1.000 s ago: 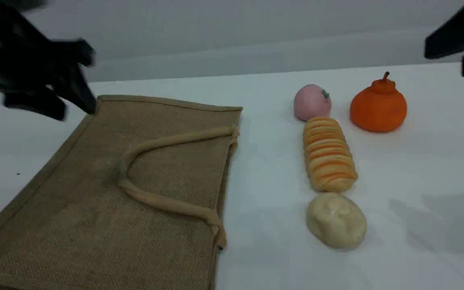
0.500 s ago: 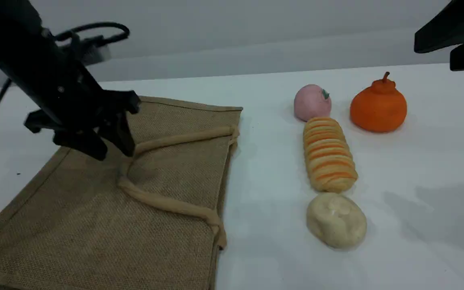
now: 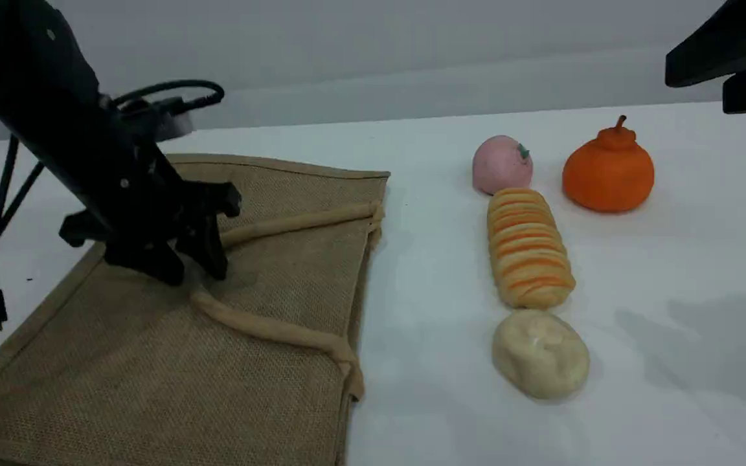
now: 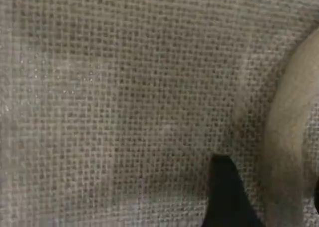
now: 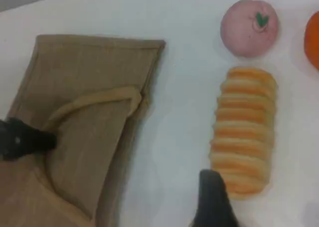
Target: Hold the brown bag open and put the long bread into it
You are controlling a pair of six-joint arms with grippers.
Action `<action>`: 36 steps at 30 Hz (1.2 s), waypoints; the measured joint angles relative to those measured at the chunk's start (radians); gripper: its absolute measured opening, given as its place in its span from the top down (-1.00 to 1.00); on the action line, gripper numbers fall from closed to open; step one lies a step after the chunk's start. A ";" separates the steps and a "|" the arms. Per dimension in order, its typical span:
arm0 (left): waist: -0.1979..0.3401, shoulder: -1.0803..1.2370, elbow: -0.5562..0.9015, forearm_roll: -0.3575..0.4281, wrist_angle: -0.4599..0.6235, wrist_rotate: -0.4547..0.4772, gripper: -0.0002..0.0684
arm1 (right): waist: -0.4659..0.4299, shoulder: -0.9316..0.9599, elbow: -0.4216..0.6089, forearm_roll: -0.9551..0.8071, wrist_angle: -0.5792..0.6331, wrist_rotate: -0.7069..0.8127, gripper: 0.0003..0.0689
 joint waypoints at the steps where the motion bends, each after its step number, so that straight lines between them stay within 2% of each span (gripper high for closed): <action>1: 0.000 0.011 0.000 0.000 0.000 -0.007 -0.11 | 0.000 0.000 0.000 0.004 -0.001 0.000 -0.16; 4: -0.001 0.037 0.000 0.000 -0.008 -0.045 -0.05 | 0.000 0.000 0.000 0.005 -0.003 -0.006 -0.16; 6: -0.001 0.045 -0.002 -0.001 -0.008 -0.047 0.05 | 0.000 0.000 0.000 0.005 -0.003 -0.007 -0.16; 13: -0.003 0.046 0.000 -0.058 -0.024 -0.050 0.73 | 0.000 0.000 0.000 0.017 -0.020 -0.024 -0.16; 16: -0.003 0.040 -0.007 -0.075 -0.012 -0.041 0.73 | 0.000 0.007 0.000 0.046 -0.011 -0.026 -0.16; 20: -0.003 -0.004 -0.065 -0.074 0.111 -0.011 0.73 | 0.000 0.039 0.000 0.099 0.030 -0.065 -0.16; 23: -0.003 -0.074 -0.142 -0.074 0.209 0.019 0.73 | 0.000 0.071 0.000 0.137 0.018 -0.111 -0.16; 30: -0.003 -0.268 -0.368 -0.074 0.475 0.086 0.73 | 0.000 0.166 0.000 0.293 0.014 -0.264 -0.16; 36: -0.003 -0.374 -0.585 -0.070 0.703 0.102 0.73 | 0.000 0.236 -0.030 0.299 0.026 -0.367 -0.16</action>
